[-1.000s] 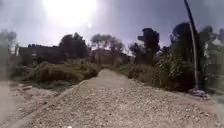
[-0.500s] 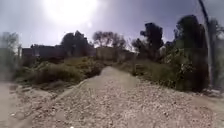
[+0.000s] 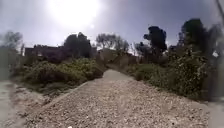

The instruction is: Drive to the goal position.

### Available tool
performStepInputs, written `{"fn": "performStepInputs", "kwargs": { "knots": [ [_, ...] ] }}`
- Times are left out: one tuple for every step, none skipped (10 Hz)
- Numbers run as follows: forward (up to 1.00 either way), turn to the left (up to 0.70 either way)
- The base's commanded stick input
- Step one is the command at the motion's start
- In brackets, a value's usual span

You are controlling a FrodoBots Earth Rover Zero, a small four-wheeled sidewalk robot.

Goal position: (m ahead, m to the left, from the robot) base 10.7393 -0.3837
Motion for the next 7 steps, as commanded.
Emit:
{"fn": "performStepInputs", "kwargs": {
  "knots": [
    [0.7, 0.0],
    [0.7, 0.0],
    [0.7, 0.0],
    [0.7, 0.0],
    [0.67, 0.0],
    [0.4, 0.0],
    [0.14, 0.0]
  ]
}}
